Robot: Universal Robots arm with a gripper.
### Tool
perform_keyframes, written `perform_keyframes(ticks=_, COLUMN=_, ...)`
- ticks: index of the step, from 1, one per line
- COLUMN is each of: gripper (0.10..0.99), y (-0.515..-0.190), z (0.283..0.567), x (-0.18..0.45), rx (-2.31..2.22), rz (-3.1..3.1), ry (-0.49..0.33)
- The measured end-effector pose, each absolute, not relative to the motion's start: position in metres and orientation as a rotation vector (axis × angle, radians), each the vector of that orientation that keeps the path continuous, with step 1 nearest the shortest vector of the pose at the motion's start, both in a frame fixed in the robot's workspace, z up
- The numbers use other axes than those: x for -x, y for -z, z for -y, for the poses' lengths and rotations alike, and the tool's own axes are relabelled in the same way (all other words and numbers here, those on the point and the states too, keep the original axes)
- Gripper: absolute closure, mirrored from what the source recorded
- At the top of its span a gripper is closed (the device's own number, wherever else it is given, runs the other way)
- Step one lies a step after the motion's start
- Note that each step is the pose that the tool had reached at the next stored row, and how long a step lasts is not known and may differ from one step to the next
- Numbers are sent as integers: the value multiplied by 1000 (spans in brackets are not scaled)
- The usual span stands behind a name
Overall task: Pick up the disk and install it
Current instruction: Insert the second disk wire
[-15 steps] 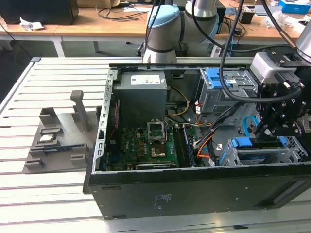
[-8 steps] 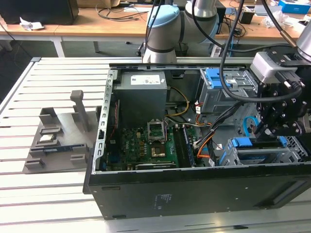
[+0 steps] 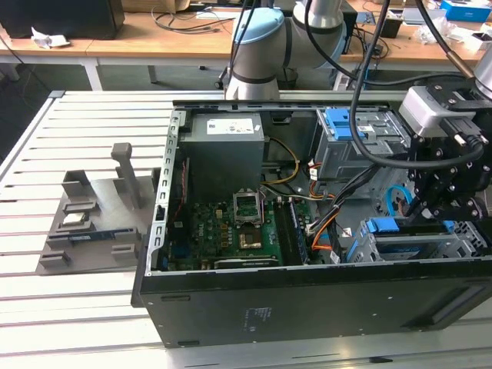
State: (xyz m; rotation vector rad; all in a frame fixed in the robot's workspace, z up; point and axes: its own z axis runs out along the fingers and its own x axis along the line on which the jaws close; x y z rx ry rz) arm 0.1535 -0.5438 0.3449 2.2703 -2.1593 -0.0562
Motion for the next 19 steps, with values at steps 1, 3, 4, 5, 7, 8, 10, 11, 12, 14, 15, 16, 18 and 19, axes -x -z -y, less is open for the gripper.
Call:
perform_keyframes(ticks=1, gripper=925, y=-345, z=544, x=-153, rx=-2270, rz=2159, ry=56)
perform_keyframes(ticks=3, gripper=925, y=-344, z=544, x=-153, rx=-2270, rz=2159, ry=56)
perform_keyframes(ticks=4, gripper=925, y=-344, z=544, x=-153, rx=-2270, rz=2159, ry=56)
perform_keyframes(ticks=5, gripper=925, y=-343, z=544, x=-153, rx=-2270, rz=2159, ry=57)
perform_keyframes(ticks=7, gripper=925, y=-343, z=544, x=-153, rx=-2271, rz=2160, ry=59)
perform_keyframes(ticks=8, gripper=925, y=-343, z=544, x=-153, rx=-2272, rz=2161, ry=59)
perform_keyframes(ticks=10, gripper=925, y=-343, z=544, x=-153, rx=-2274, rz=2163, ry=62)
perform_keyframes(ticks=11, gripper=925, y=-344, z=544, x=-153, rx=-2275, rz=2163, ry=64)
perform_keyframes(ticks=12, gripper=925, y=-344, z=544, x=-153, rx=-2275, rz=2164, ry=64)
perform_keyframes(ticks=14, gripper=925, y=-344, z=544, x=-153, rx=-2276, rz=2164, ry=65)
perform_keyframes(ticks=15, gripper=925, y=-344, z=543, x=-153, rx=-2276, rz=2165, ry=66)
perform_keyframes(ticks=16, gripper=925, y=-344, z=543, x=-153, rx=-2276, rz=2165, ry=66)
perform_keyframes(ticks=18, gripper=925, y=-344, z=543, x=-153, rx=-2278, rz=2166, ry=69)
perform_keyframes(ticks=19, gripper=925, y=-344, z=542, x=-153, rx=-2278, rz=2167, ry=70)
